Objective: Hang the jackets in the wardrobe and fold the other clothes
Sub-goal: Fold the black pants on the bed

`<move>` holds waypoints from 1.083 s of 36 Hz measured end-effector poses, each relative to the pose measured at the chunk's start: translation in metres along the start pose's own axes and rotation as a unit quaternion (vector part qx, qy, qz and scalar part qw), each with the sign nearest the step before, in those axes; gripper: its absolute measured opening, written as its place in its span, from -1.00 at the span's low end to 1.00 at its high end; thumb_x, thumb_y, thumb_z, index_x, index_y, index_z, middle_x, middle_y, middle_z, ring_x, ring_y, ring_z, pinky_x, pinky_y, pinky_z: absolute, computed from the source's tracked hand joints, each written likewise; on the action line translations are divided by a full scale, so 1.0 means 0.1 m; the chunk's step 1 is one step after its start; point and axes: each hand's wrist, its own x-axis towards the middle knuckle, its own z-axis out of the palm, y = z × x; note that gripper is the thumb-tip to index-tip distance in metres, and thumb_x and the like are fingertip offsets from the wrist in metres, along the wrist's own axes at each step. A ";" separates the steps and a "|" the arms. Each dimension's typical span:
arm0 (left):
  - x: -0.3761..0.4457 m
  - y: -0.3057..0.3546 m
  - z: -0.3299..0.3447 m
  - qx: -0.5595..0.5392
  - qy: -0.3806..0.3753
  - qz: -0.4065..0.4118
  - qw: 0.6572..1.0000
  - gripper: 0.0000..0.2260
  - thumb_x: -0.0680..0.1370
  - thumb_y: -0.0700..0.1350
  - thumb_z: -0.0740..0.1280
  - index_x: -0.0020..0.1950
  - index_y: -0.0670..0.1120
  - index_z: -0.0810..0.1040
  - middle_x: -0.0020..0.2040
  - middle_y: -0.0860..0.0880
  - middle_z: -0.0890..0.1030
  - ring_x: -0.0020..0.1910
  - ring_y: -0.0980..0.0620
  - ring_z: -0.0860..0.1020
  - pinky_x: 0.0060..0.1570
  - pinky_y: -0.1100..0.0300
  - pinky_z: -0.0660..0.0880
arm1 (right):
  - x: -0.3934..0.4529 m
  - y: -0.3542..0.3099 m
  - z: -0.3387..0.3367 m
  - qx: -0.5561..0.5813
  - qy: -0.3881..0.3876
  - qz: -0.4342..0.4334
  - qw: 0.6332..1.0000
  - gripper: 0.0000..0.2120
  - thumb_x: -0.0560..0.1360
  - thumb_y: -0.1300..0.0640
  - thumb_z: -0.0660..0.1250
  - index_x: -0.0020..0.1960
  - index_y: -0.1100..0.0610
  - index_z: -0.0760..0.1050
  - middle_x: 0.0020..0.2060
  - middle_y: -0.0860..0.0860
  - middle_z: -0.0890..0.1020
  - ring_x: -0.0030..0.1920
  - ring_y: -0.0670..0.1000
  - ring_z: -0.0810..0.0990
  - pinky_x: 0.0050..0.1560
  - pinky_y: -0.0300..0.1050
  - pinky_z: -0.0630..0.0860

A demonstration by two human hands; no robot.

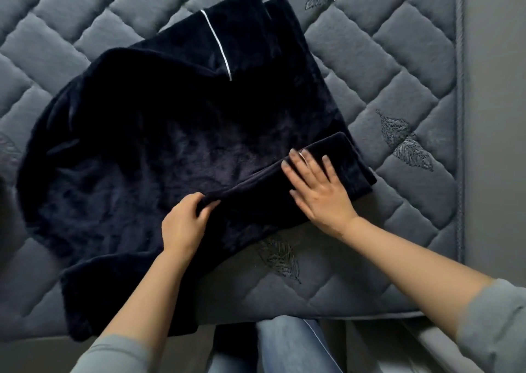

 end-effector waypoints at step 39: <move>-2.05 -1.64 -0.32 -0.292 0.045 -0.234 0.926 -0.79 0.47 -0.29 0.42 0.02 -0.07 0.52 -0.04 -0.05 0.58 -0.16 0.00 0.56 -0.03 0.21 0.51 | -0.64 -2.24 -0.28 0.402 -0.166 0.318 0.842 -0.92 0.50 0.15 0.36 -0.10 0.16 0.60 -0.09 0.04 0.61 -0.02 0.03 0.55 0.04 -0.07 0.47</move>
